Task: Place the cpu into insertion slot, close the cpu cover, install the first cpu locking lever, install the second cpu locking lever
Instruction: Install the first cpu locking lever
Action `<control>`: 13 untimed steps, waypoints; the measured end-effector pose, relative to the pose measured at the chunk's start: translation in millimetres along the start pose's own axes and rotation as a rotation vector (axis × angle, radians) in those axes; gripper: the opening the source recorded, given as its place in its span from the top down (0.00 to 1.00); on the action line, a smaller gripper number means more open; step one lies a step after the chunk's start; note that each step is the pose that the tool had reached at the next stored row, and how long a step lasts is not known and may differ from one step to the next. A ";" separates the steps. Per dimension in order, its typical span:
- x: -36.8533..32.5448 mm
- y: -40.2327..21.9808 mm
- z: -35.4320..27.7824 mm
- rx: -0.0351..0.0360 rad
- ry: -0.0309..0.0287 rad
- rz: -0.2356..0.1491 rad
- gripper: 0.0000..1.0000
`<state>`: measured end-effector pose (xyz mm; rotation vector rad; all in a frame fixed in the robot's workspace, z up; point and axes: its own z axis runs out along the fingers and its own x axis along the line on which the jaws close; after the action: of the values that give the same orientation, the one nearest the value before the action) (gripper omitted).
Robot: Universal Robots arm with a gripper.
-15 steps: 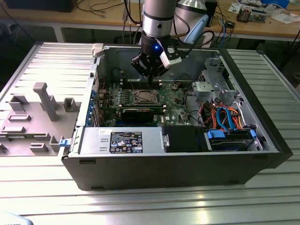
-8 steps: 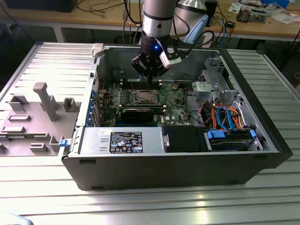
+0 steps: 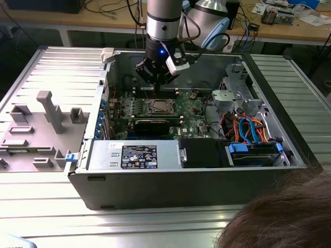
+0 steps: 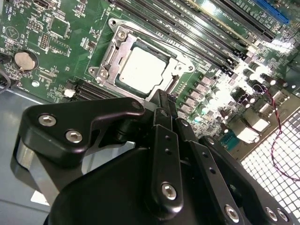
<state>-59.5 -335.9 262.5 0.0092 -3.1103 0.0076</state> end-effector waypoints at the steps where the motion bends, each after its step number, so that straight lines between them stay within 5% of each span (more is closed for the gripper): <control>1: 0.5 0.0 0.0 0.0000 0.0000 0.000 0.89; 13: 5.9 0.0 0.2 0.0000 0.0000 0.000 0.89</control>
<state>-65.4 -336.0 262.5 0.0091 -3.1103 0.0076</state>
